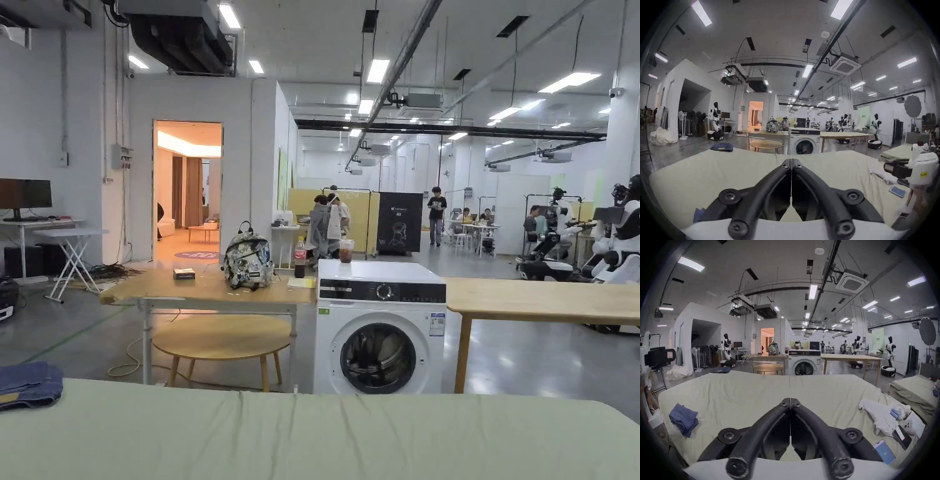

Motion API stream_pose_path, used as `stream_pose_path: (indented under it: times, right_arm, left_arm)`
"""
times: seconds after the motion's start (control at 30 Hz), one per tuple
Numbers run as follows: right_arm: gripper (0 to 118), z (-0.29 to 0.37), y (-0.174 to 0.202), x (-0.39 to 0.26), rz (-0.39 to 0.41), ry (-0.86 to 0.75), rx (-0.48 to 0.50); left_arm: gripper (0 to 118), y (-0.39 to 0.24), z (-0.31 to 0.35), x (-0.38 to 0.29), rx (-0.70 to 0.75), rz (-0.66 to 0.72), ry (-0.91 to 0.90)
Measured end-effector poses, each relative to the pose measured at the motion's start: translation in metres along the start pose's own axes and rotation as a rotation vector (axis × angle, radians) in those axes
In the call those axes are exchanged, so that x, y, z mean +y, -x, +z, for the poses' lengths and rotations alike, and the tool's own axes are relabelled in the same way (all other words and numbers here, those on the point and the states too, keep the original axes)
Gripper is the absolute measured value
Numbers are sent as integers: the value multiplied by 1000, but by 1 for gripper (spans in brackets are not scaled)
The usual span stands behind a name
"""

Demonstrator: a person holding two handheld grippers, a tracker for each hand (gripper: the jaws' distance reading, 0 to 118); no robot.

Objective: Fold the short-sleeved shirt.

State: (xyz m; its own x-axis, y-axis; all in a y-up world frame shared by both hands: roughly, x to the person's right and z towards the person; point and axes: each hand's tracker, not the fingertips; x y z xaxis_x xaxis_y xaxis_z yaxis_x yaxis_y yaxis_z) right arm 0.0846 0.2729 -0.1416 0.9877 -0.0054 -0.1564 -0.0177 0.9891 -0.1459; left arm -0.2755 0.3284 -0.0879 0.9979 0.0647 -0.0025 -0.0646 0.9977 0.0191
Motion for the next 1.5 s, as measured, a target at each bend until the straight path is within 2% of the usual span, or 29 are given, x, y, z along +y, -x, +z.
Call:
stream_pose_path:
  times: [0.07,0.33,0.5,0.53,0.57,0.6,0.63,0.67,0.7,0.8,0.83,0.87,0.93,0.97,1.03,1.27,1.5]
  right_arm:
    - [0,3,-2,2,0,-4,-7]
    - [0,7,-7,2,-57,-8,-6]
    - [0,12,-2,4,-24,-20,-11]
    - [3,12,-2,4,-19,-29,-14]
    - [11,13,-1,4,-18,-38,-19]
    - [23,14,-1,4,-22,-46,-17]
    - [49,15,-2,6,-32,-52,-10]
    - [67,16,-2,7,-40,-56,-3]
    - [74,16,-2,8,-47,-65,0]
    - [75,20,3,13,-41,-101,-15]
    - [77,20,2,15,-39,-103,-8]
    - [85,21,3,17,-34,-102,-5]
    - [110,22,5,16,-28,-116,-2]
    - [116,24,6,15,-28,-126,-5]
    - [118,29,8,13,-21,-160,-11]
    - [118,25,8,16,-42,-130,17]
    - [118,21,13,19,15,-75,-15]
  left_arm:
    - [0,-1,3,-3,55,-22,7]
    - [0,-3,5,-16,12,-72,73]
    - [0,-8,6,-12,1,-44,58]
    - [0,-9,6,-11,4,-54,54]
    - [0,-9,7,-10,10,-64,49]
    - [0,-9,9,-10,12,-73,35]
    - [0,-10,12,-9,-1,-74,20]
    - [5,-10,14,-8,-14,-73,15]
    - [15,-9,15,-7,-38,-71,9]
    - [28,-13,16,-5,-41,-80,-2]
    - [55,-15,14,-5,-34,-87,1]
    - [72,-15,13,-5,-31,-92,3]
    - [80,-17,12,-6,34,-87,-2]
    - [81,-15,12,-6,31,-79,-2]
    - [84,-12,13,-7,15,-53,-8]
    - [85,-7,15,-3,-1,6,-30]
    - [85,-8,10,-6,-33,-16,16]
